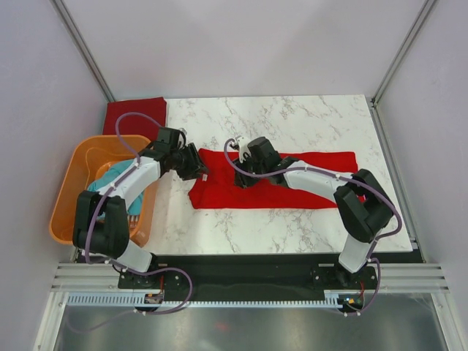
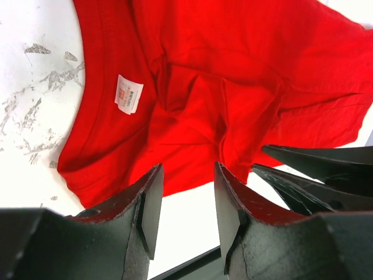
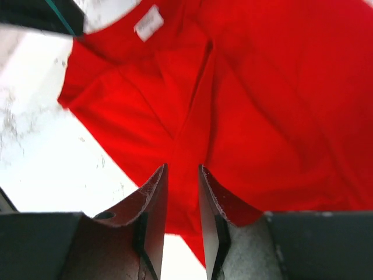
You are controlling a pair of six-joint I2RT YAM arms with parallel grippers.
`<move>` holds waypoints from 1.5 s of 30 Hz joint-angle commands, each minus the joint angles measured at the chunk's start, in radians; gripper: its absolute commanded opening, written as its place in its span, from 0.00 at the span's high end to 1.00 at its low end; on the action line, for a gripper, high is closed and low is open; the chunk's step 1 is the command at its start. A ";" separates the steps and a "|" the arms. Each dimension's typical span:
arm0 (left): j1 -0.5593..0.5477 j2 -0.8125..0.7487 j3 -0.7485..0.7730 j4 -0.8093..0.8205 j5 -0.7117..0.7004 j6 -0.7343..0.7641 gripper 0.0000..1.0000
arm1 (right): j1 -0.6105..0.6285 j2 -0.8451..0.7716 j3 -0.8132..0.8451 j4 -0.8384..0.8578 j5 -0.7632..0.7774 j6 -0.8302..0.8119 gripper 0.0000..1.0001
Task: Fold and stack the t-shirts
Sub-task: Fold the tshirt
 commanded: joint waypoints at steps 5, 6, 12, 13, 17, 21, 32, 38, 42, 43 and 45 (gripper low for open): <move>-0.014 0.120 0.104 0.050 0.044 -0.038 0.54 | 0.013 0.009 0.089 -0.009 0.253 0.079 0.66; -0.021 0.133 0.116 0.051 0.047 -0.054 0.54 | 0.012 0.002 0.097 -0.036 0.336 0.097 0.66; -0.080 0.234 0.199 0.062 0.041 -0.101 0.53 | 0.038 -0.141 -0.090 -0.001 0.208 0.026 0.59; -0.085 0.269 0.219 0.062 0.044 -0.107 0.53 | 0.042 -0.166 -0.116 0.018 0.197 0.010 0.57; -0.099 0.334 0.261 0.065 0.051 -0.140 0.52 | 0.051 -0.175 -0.187 0.061 0.174 -0.042 0.55; -0.105 0.366 0.281 0.062 0.004 -0.140 0.51 | 0.067 -0.206 -0.242 0.091 0.165 -0.065 0.53; -0.114 0.409 0.297 0.063 -0.001 -0.156 0.63 | 0.130 -0.216 -0.252 0.081 0.192 -0.160 0.48; -0.116 0.325 0.262 0.060 0.005 -0.146 0.98 | 0.151 -0.178 -0.193 0.041 0.248 -0.162 0.48; -0.117 0.213 0.190 0.037 -0.039 -0.130 0.98 | 0.151 -0.261 -0.236 0.073 0.311 -0.122 0.49; -0.119 0.193 0.155 0.033 -0.048 -0.127 0.98 | 0.150 -0.293 -0.239 0.073 0.318 -0.096 0.49; -0.122 0.144 0.105 0.028 -0.064 -0.124 0.98 | 0.147 -0.328 -0.238 0.070 0.343 -0.076 0.49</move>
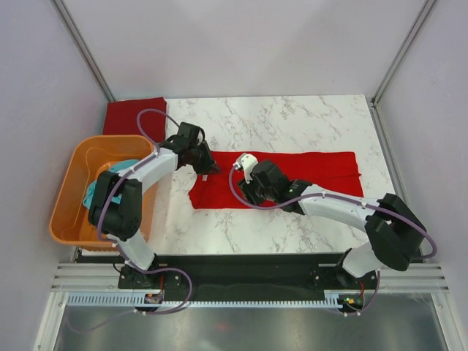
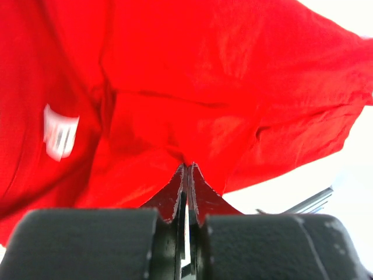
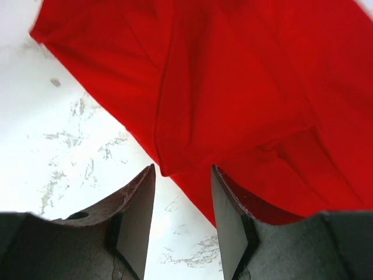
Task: Fold and stack the t-shirts
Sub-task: Fold the tshirt
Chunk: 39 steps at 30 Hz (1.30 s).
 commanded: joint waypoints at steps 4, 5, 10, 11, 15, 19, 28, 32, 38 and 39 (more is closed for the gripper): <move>-0.023 -0.148 -0.133 -0.017 -0.047 0.007 0.98 | -0.054 -0.122 0.021 0.002 0.142 0.150 0.48; -0.026 -0.158 -0.150 -0.017 -0.053 0.005 0.98 | -0.074 -0.123 0.040 -0.015 0.164 0.223 0.48; -0.043 -0.257 -0.254 -0.031 -0.104 0.015 0.98 | -0.250 -0.122 0.092 -0.177 0.239 0.390 0.50; -0.044 -0.268 -0.269 -0.032 -0.115 0.018 0.98 | -0.278 -0.122 0.103 -0.196 0.241 0.407 0.50; -0.047 -0.311 -0.323 -0.037 -0.139 0.024 0.98 | -0.382 -0.114 0.110 -0.250 0.271 0.460 0.51; -0.047 -0.334 -0.316 -0.043 -0.123 0.030 0.98 | -0.494 -0.074 0.130 -0.279 0.305 0.449 0.52; -0.047 -0.371 -0.394 -0.061 -0.164 0.065 0.98 | -0.799 0.048 0.224 -0.334 0.284 0.411 0.58; -0.047 -0.331 -0.394 -0.058 -0.171 0.087 0.98 | -0.910 0.110 0.245 -0.362 0.287 0.443 0.56; -0.049 -0.313 -0.405 -0.060 -0.198 0.111 0.98 | -0.956 0.217 0.314 -0.390 0.320 0.529 0.56; -0.049 -0.313 -0.405 -0.058 -0.198 0.111 0.98 | -0.957 0.229 0.322 -0.390 0.327 0.539 0.56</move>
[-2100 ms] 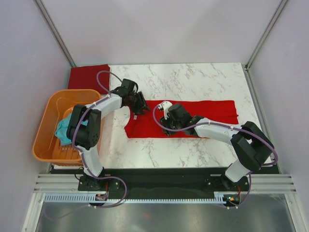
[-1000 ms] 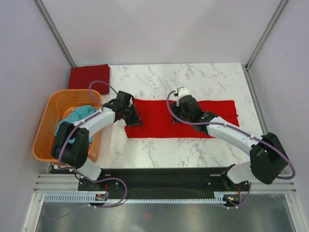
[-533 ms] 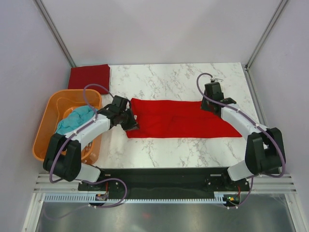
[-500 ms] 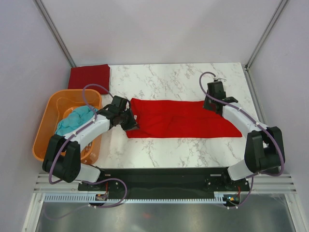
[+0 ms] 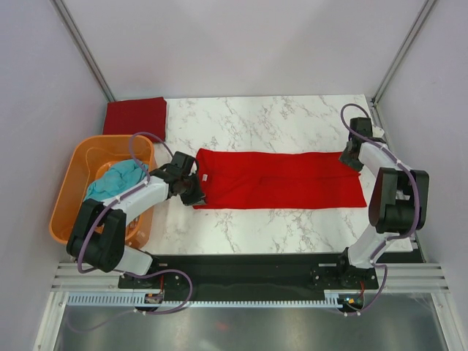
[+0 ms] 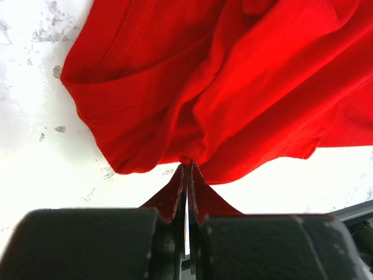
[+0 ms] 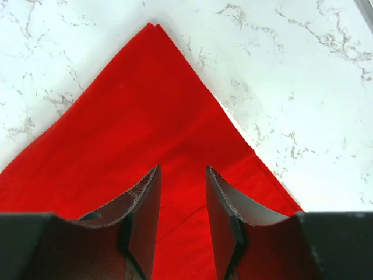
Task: Fold and stack the t-shirts
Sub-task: Fold the tshirt
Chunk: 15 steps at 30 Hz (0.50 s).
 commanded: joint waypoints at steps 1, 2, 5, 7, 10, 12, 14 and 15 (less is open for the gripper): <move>-0.004 0.013 -0.009 0.001 -0.039 0.056 0.98 | 0.002 0.045 0.072 -0.021 0.052 0.059 0.56; -0.004 0.011 -0.009 0.001 -0.036 0.056 0.98 | -0.002 0.057 0.080 -0.021 0.055 0.062 0.55; -0.005 0.008 -0.004 0.003 -0.036 0.059 0.98 | -0.017 0.111 0.105 -0.021 0.067 0.068 0.56; -0.007 0.008 -0.003 0.001 -0.036 0.059 0.98 | -0.029 0.125 0.114 -0.021 0.067 0.071 0.56; -0.007 0.013 0.000 0.003 -0.033 0.060 0.98 | -0.040 0.138 0.111 -0.021 0.074 0.076 0.57; -0.008 0.010 0.006 0.001 -0.033 0.065 0.98 | -0.043 0.139 0.108 -0.024 0.075 0.082 0.58; -0.008 -0.006 0.012 0.000 -0.028 0.068 0.98 | -0.045 0.140 0.097 -0.024 0.075 0.083 0.61; -0.008 -0.027 0.015 -0.005 -0.031 0.069 0.98 | -0.045 0.142 0.093 -0.021 0.083 0.080 0.64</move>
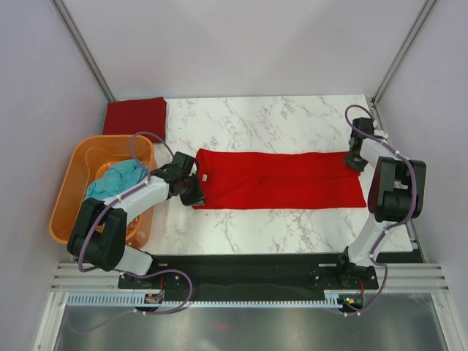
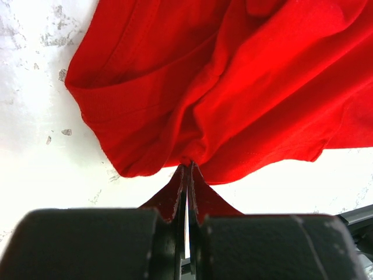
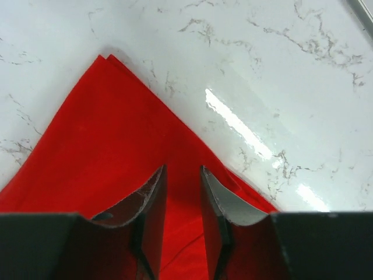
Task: Fold and stack the t-shirts
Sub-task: Fold the tshirt
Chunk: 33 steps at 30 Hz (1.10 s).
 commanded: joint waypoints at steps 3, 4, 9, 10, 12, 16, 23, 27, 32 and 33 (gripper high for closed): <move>-0.008 -0.068 0.028 -0.029 -0.033 0.046 0.98 | -0.002 0.015 -0.005 0.023 0.043 0.009 0.67; -0.008 -0.079 0.028 -0.032 -0.045 0.046 0.98 | -0.001 0.018 -0.020 0.034 0.045 0.001 0.69; -0.008 -0.056 0.016 -0.054 -0.076 0.058 0.98 | -0.005 0.073 -0.013 0.100 0.039 -0.051 0.80; -0.008 -0.048 0.016 -0.060 -0.084 0.061 0.98 | -0.007 0.082 -0.003 0.112 0.037 -0.056 0.83; -0.008 -0.045 0.014 -0.063 -0.087 0.061 0.98 | -0.010 0.110 0.018 0.131 0.051 -0.065 0.90; -0.008 -0.047 0.016 -0.074 -0.104 0.061 0.98 | -0.018 0.119 0.023 0.190 0.048 -0.088 0.98; -0.008 -0.027 0.035 -0.074 -0.052 0.061 0.97 | -0.018 0.076 -0.002 0.290 -0.059 -0.111 0.91; -0.008 -0.050 0.055 -0.077 -0.029 0.066 0.83 | -0.019 0.052 0.068 0.136 -0.050 -0.061 0.73; -0.009 -0.060 0.075 -0.083 0.023 0.076 0.68 | -0.018 0.006 0.096 0.002 -0.045 -0.019 0.70; -0.009 -0.060 0.081 -0.087 0.010 0.078 0.67 | -0.019 0.000 0.090 0.000 -0.050 -0.015 0.70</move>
